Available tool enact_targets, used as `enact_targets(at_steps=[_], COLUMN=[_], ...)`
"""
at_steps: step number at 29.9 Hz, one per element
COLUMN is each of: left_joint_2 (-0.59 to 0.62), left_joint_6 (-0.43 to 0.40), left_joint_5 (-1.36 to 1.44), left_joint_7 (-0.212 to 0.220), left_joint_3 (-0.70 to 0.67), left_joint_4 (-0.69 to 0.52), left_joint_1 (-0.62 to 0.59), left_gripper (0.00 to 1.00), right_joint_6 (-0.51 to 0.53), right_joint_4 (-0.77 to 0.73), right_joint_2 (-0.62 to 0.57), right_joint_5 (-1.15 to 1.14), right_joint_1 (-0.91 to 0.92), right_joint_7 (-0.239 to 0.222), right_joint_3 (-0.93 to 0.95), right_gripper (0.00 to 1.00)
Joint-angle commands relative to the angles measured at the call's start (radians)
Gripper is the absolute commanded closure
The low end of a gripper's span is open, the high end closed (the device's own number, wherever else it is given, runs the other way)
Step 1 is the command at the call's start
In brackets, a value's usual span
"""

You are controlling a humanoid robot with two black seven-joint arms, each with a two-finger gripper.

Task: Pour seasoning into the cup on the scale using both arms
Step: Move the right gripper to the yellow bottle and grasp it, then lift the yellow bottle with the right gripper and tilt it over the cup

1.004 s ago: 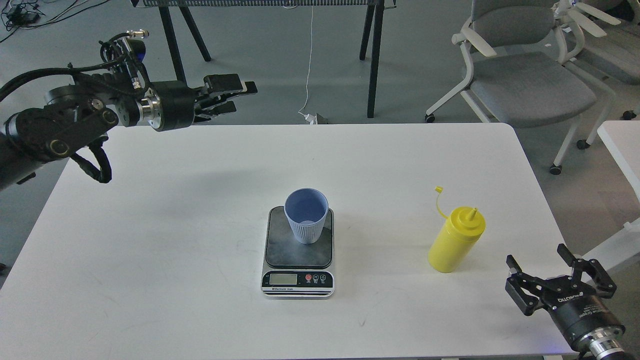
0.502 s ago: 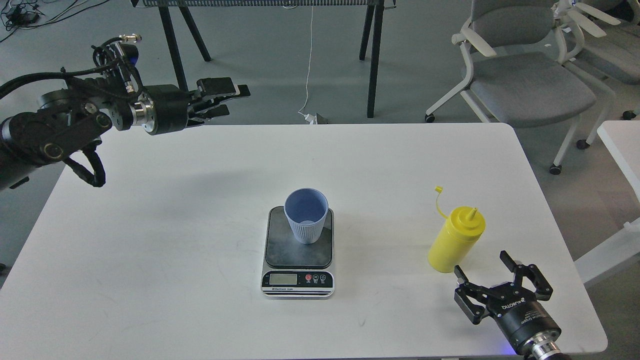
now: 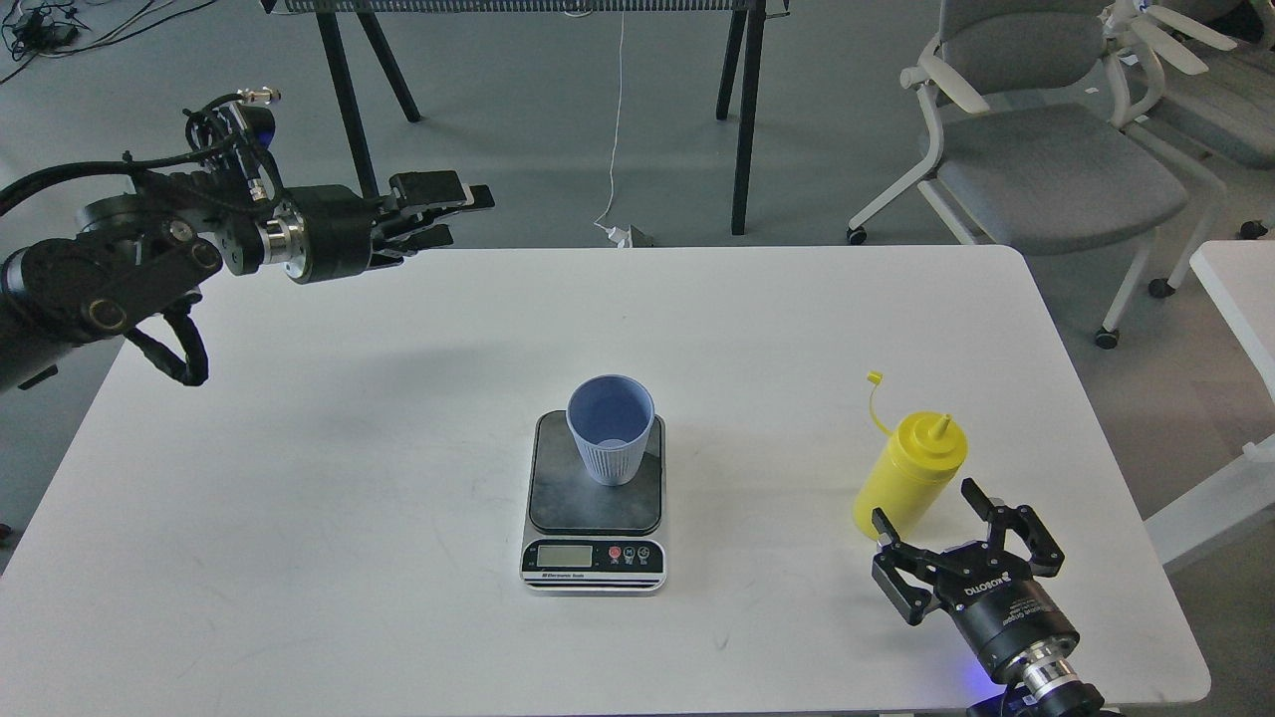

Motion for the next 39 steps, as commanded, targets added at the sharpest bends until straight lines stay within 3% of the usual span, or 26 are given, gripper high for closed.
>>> enact_targets(at_steps=[1, 23, 26, 29, 32, 35, 38, 39], left_joint_2=[-0.002, -0.001, -0.001, -0.002, -0.004, -0.007, -0.007, -0.007], left_joint_6=[0.000, 0.000, 0.000, 0.000, 0.000, 0.000, 0.000, 0.000], left_joint_5=[0.000, 0.000, 0.000, 0.000, -0.001, -0.001, -0.001, -0.001], left_joint_7=[0.000, 0.000, 0.000, 0.000, 0.000, 0.000, 0.000, 0.000], left_joint_3=[0.000, 0.000, 0.000, 0.000, -0.001, -0.001, -0.001, -0.001], left_joint_4=[0.000, 0.000, 0.000, 0.000, 0.000, 0.000, 0.000, 0.000], left_joint_1=[0.000, 0.043, 0.055, 0.057, 0.057, 0.057, 0.057, 0.057], left_gripper=[0.13, 0.13, 0.13, 0.13, 0.13, 0.13, 0.13, 0.13], right_joint_6=[0.000, 0.000, 0.000, 0.000, 0.000, 0.000, 0.000, 0.000], right_joint_4=[-0.020, -0.172, -0.173, -0.173, -0.178, -0.202, -0.207, -0.209], right_joint_2=[0.001, 0.135, 0.152, 0.163, 0.166, 0.185, 0.194, 0.198], right_joint_5=[0.000, -0.049, -0.057, -0.072, -0.092, -0.116, -0.158, -0.158], right_joint_1=[0.014, 0.145, 0.148, 0.158, 0.160, 0.164, 0.169, 0.174], right_joint_7=[0.000, 0.000, 0.001, 0.003, 0.006, 0.009, 0.023, 0.029], right_joint_3=[0.003, -0.011, -0.009, -0.008, 0.004, 0.009, 0.024, 0.026], right_gripper=[0.01, 0.02, 0.06, 0.15, 0.46, 0.63, 0.90, 0.92])
